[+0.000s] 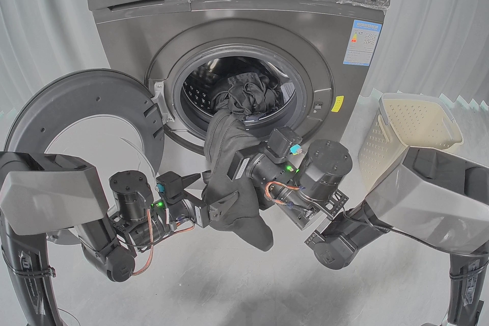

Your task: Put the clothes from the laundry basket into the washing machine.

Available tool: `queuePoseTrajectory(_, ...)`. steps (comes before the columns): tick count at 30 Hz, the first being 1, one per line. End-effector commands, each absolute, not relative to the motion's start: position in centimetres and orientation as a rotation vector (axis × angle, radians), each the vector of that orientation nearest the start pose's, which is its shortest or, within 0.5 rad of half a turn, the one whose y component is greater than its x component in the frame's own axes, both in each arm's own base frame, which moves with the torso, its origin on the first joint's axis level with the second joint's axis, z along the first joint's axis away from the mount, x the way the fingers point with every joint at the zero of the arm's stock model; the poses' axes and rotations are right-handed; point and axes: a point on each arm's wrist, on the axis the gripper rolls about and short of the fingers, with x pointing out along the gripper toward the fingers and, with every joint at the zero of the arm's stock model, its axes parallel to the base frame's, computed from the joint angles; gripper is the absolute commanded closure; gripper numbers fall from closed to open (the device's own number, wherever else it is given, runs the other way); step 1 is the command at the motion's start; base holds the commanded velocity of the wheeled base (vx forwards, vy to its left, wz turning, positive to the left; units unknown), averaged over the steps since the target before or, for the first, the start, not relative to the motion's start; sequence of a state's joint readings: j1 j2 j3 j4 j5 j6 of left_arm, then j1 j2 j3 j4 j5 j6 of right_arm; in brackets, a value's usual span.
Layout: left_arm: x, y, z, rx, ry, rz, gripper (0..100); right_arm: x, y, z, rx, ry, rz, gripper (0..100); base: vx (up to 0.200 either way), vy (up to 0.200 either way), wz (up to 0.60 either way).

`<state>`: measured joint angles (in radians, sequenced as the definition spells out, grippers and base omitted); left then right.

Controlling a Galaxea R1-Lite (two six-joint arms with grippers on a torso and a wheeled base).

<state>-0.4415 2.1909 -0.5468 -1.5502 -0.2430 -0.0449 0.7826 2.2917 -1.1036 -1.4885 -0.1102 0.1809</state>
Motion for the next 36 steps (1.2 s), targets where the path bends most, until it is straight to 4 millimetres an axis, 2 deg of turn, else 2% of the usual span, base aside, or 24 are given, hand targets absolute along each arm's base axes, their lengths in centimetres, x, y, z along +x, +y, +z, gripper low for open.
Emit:
queuePoseTrajectory(1, 31.8, -15.6, 4.3, -0.035, 0.109, -0.683, 0, 30.0, 31.0, 12.0, 0.308, -0.206, 0.715, 100, 0.000, 0.000, 0.00)
queuePoseTrajectory(7, 33.2, -16.6, 3.2, -0.030, 0.096, -0.688, 0, 29.8, 30.9, 12.3, 0.311, -0.208, 0.717, 100, 0.000, 0.000, 0.00)
queuePoseTrajectory(16, 35.5, -17.4, 2.5, -0.035, 0.044, -0.671, 0, 29.3, 31.1, 12.3, 0.319, -0.202, 0.727, 100, 0.000, 0.000, 0.00)
queuePoseTrajectory(23, 37.7, -17.9, 2.4, -0.042, -0.020, -0.574, 0, 29.2, 30.7, 12.0, 0.323, -0.190, 0.708, 100, 0.000, 0.000, 0.00)
queuePoseTrajectory(24, 37.7, -17.9, 2.5, -0.042, -0.021, -0.573, 100, 29.2, 30.7, 12.0, 0.323, -0.190, 0.708, 100, 0.000, 0.000, 0.00)
queuePoseTrajectory(26, 38.0, -17.9, 2.9, -0.052, -0.041, -0.562, 100, 29.2, 30.3, 12.4, 0.325, -0.194, 0.700, 100, 0.000, 0.000, 0.00)
queuePoseTrajectory(29, 38.5, -17.0, 3.8, -0.060, -0.066, -0.517, 100, 29.4, 28.6, 12.1, 0.305, -0.163, 0.666, 100, 0.000, 0.000, 0.00)
queuePoseTrajectory(31, 38.2, -16.7, 5.0, -0.070, -0.087, -0.508, 100, 29.7, 27.2, 11.3, 0.285, -0.130, 0.639, 100, 0.000, 0.000, 0.00)
queuePoseTrajectory(36, 36.9, -16.8, 7.3, -0.086, -0.116, -0.524, 100, 30.1, 25.4, 9.6, 0.258, -0.064, 0.594, 100, 0.000, 0.000, 0.00)
